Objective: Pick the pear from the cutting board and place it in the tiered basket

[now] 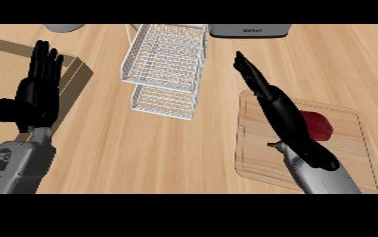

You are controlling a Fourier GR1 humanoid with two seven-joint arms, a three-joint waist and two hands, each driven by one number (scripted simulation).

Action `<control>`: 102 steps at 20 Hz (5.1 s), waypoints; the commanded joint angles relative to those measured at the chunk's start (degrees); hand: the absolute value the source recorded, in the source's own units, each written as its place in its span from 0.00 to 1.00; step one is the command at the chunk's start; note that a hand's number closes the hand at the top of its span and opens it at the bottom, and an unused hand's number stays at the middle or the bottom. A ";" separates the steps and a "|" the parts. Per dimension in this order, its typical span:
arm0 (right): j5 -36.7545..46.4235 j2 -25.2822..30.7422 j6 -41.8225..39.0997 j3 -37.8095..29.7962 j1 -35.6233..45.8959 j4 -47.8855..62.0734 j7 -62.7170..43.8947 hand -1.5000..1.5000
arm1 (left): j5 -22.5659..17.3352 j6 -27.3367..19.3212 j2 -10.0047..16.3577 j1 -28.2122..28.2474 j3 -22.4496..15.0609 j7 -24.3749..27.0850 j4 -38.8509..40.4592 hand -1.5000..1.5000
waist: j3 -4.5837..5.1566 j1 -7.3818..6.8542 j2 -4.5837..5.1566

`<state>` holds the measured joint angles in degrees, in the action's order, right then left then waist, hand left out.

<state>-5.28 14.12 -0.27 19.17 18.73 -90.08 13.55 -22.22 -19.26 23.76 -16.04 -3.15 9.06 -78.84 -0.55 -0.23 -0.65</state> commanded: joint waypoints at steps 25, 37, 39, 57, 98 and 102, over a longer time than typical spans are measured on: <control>-15.09 39.98 -60.28 -7.64 21.00 17.44 -21.22 0.00 | 20.09 4.11 6.29 4.94 -17.70 -4.13 -11.02 0.50 | 0.44 -1.42 0.79; 0.42 36.91 -57.59 -3.85 20.53 6.00 -24.42 0.00 | 23.76 3.35 4.30 9.50 -15.43 -1.26 -10.29 0.50 | 0.60 0.21 0.54; 3.79 34.40 -58.53 -4.36 20.45 8.74 -23.81 0.00 | 22.83 5.86 5.03 8.71 -14.10 -5.44 -13.93 0.50 | 0.55 -0.17 0.64; 29.29 28.70 -51.56 0.08 7.77 -1.74 -26.17 0.00 | 27.93 8.54 0.69 12.10 -11.42 -7.86 -18.71 0.50 | 0.53 -0.10 0.60; 61.82 15.57 -35.53 -7.28 10.36 30.62 -0.84 0.00 | 33.96 21.45 -6.60 10.68 0.51 -5.50 -15.55 0.50 | 0.54 -0.24 0.74; 62.85 15.62 -34.92 -8.20 7.25 29.44 0.93 0.00 | 35.11 21.26 -7.25 13.56 1.81 -1.15 -13.73 0.50 | 0.55 -0.08 0.68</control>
<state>55.66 30.68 -37.51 11.25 26.80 -62.85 12.41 12.46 1.10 16.16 -4.68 -3.01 4.47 -93.96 0.00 -0.29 0.04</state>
